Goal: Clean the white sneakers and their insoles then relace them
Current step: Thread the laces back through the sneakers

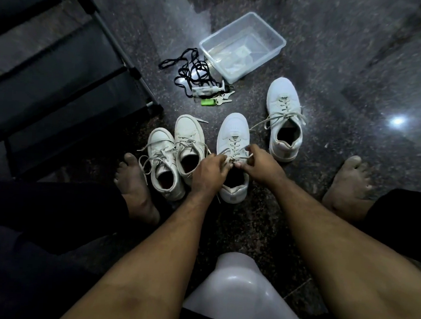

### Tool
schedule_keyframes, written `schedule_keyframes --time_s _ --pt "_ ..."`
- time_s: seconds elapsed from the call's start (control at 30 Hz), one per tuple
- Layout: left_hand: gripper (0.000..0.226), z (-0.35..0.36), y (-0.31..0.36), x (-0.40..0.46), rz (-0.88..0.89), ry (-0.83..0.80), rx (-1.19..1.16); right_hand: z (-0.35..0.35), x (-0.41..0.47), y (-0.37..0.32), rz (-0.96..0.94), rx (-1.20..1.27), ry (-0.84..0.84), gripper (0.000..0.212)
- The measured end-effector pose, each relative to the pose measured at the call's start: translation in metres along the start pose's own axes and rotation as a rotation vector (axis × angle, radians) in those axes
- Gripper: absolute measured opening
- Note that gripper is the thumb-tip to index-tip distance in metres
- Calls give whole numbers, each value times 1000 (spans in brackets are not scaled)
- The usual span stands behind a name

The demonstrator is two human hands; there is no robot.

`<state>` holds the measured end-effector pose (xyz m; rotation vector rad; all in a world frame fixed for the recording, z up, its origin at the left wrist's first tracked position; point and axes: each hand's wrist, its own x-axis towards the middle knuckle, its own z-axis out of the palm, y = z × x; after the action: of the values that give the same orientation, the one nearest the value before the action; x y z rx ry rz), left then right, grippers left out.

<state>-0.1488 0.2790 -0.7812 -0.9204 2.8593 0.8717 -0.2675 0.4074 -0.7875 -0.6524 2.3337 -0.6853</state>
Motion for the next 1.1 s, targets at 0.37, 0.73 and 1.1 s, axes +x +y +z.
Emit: schedule_keyframes --time_s 0.37,0.73,1.1 --pt "26 2 9 16 -88 30 -25 -3 13 -1 51 -222 111 16" --pt "22 -1 18 44 -289 142 -206 -8 24 -15 -104 -78 -83 56" --pt "40 2 40 67 -335 -101 -996 -26 34 -25 160 58 416 25"
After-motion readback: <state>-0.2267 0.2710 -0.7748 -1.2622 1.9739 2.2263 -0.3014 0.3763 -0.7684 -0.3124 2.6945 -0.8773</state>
